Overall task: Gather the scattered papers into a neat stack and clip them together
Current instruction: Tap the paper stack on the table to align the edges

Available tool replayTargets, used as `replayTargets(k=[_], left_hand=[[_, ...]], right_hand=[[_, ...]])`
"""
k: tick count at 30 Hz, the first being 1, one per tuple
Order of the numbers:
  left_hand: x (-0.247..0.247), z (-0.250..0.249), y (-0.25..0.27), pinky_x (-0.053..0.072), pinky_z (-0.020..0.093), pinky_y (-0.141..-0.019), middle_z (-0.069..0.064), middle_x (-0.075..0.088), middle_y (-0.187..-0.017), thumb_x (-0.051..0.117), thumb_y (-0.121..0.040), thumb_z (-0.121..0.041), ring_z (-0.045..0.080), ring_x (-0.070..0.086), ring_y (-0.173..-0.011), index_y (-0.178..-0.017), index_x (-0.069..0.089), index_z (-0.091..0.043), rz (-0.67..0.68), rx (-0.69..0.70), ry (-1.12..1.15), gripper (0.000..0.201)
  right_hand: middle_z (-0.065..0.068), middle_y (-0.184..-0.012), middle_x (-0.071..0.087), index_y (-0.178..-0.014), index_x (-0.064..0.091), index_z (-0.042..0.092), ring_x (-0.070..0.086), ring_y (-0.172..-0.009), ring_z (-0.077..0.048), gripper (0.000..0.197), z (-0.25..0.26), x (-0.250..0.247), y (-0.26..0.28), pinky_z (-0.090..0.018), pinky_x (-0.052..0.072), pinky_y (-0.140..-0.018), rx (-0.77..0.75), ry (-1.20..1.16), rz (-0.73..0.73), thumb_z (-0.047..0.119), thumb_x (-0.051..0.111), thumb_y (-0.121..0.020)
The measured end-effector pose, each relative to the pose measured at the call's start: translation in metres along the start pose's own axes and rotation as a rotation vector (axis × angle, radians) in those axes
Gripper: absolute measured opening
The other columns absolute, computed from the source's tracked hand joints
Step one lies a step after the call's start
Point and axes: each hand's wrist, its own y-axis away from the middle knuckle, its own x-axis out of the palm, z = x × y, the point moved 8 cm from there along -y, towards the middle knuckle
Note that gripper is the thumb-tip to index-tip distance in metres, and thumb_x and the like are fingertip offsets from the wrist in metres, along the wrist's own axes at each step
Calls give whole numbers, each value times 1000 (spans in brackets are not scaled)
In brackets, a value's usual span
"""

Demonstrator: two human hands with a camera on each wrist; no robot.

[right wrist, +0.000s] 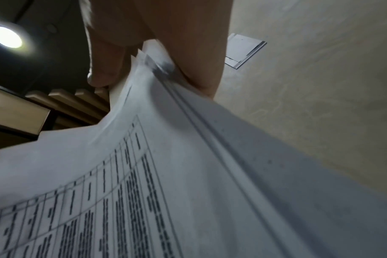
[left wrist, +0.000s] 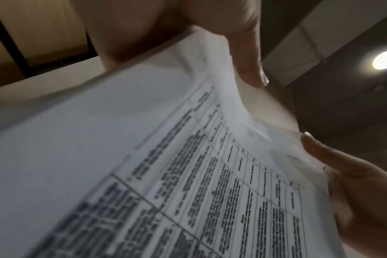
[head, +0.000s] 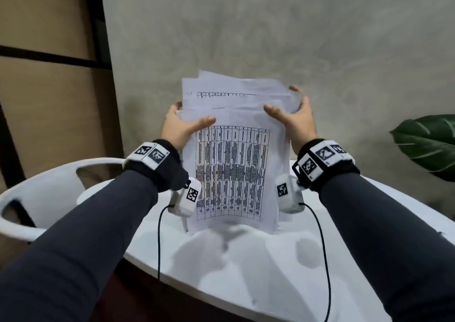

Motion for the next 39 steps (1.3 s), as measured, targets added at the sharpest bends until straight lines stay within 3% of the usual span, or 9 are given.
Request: replayTargets(k=[4,9,15,18,22,27,31,36,39], left_hand=[[-7,8,5,47,33,-103,4,59,-124,87,-47,-44,16,59,-114,-107,46,-38,-93,59,2,73],[-14,5,-1,41,18,-71,-3,55,-78,61,-84,-47,9,48,-72,-81,55,-21,-229,79,25,26],[-19,-2,-16,37,8,-56,-18,52,-41,63,-83,-10,-7,44,-46,-57,51,-22,-367,117,58,31],[-17,-2,-12,39,5,-60,-18,57,-60,59,-85,-7,-8,49,-59,-79,57,-18,-339,127,104,12],[-3,-5,-13,44,5,-76,-17,62,-86,61,-89,-13,-10,57,-77,-112,58,-23,-231,136,174,25],[-19,3,-15,37,30,-63,-13,56,-46,56,-80,-3,13,45,-60,-56,54,-21,-352,47,218,30],[-10,-12,-7,43,23,-83,-5,59,-97,58,-78,-24,14,55,-91,-90,52,-32,-268,147,143,16],[-9,-11,-10,42,5,-68,-22,61,-58,53,-86,-2,-11,52,-59,-83,60,-11,-271,197,145,12],[-13,-13,-8,39,9,-68,-15,55,-69,54,-76,-18,-3,49,-69,-85,55,-17,-309,187,193,9]], right_hand=[[-3,-146,41,-142,36,12,37,-127,-3,70,-8,-6,14,-11,30,-107,-172,234,-71,17,71,-82],[5,-128,50,-137,41,12,51,-119,-17,60,-8,-6,23,-46,44,-104,-231,221,-130,7,64,-82],[-19,-131,43,-132,53,13,42,-116,-13,51,26,16,13,-12,40,-99,-480,579,-64,24,65,-84],[-17,-112,51,-97,68,6,54,-110,-25,33,16,5,18,-34,46,-100,-459,523,-129,36,59,-86],[-6,-117,38,-137,41,27,45,-103,-4,53,22,13,21,-1,36,-92,-489,514,-60,30,62,-89],[-6,-106,51,-115,57,4,49,-96,-10,42,21,5,21,-35,48,-93,-469,465,-158,34,63,-86],[-3,-115,43,-141,31,25,44,-99,-2,69,22,11,22,0,37,-87,-498,432,-82,32,68,-84],[-6,-99,52,-103,58,10,53,-92,-17,23,20,7,16,-46,50,-87,-518,475,-172,27,61,-88],[1,-106,46,-115,50,25,50,-96,-2,30,21,10,19,-36,52,-88,-525,392,-140,30,59,-87]])
